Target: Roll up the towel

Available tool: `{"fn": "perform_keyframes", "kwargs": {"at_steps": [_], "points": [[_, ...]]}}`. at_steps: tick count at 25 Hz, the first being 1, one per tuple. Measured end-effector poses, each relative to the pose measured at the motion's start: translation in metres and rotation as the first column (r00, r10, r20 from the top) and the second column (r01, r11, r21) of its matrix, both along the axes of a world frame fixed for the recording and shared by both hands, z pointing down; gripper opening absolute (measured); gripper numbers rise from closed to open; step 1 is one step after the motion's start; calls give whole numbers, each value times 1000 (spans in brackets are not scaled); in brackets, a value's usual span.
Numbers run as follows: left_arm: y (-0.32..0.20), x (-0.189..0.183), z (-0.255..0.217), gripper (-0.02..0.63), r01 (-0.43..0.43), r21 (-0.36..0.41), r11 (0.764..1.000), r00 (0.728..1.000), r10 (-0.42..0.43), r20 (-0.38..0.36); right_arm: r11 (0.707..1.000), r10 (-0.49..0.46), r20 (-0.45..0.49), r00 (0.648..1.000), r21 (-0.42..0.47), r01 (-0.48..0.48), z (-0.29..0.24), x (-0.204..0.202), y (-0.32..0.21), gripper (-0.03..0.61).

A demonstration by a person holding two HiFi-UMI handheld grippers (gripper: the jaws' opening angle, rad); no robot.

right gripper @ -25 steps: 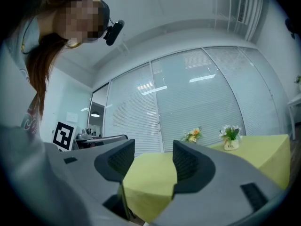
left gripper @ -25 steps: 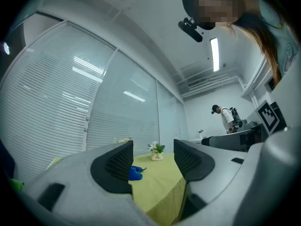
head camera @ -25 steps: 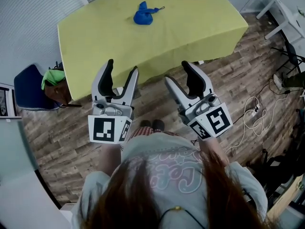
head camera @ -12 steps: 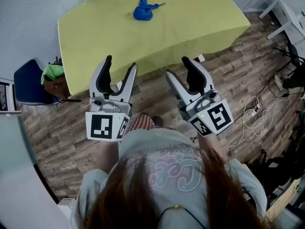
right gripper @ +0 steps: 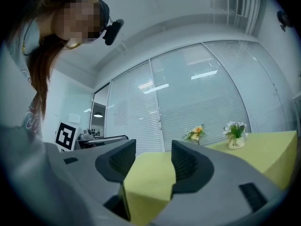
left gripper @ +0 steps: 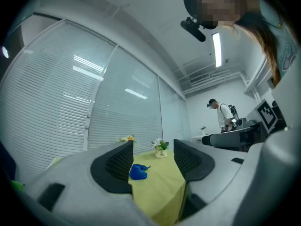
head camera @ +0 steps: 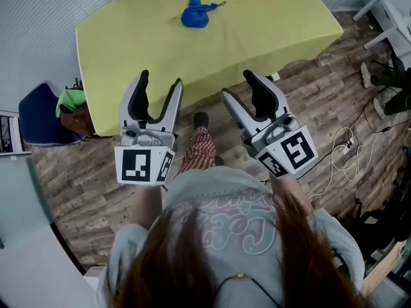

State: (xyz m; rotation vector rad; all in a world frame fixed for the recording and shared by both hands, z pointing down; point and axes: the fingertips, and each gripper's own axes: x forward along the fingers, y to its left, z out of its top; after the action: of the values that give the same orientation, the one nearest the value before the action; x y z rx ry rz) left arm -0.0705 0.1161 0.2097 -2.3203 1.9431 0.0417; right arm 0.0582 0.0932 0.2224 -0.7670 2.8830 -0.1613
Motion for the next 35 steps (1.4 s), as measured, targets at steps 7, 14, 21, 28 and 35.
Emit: {"fn": "perform_keyframes", "kwargs": {"at_steps": [7,14,21,28,35], "points": [[-60,-18,-5,241,-16,22,1000,1000,17,-7,1000,18,-15,1000,25,-18,-6,-12,-55,224],[-125,-39,-5,241,-23,5,1000,1000,23,1,999,36,-28,999,-2,-36,2,-27,-118,219],[-182,-63,-1,241,-50,-22,998,999,50,1,998,60,-39,997,-19,-60,5,-48,-171,216],[-233,-86,3,241,-76,-38,996,997,76,6,996,88,-58,994,-21,-89,8,-68,-217,212],[-268,-103,13,241,-97,-68,993,995,98,7,993,109,-70,992,-31,-111,13,-86,-249,207]]}}
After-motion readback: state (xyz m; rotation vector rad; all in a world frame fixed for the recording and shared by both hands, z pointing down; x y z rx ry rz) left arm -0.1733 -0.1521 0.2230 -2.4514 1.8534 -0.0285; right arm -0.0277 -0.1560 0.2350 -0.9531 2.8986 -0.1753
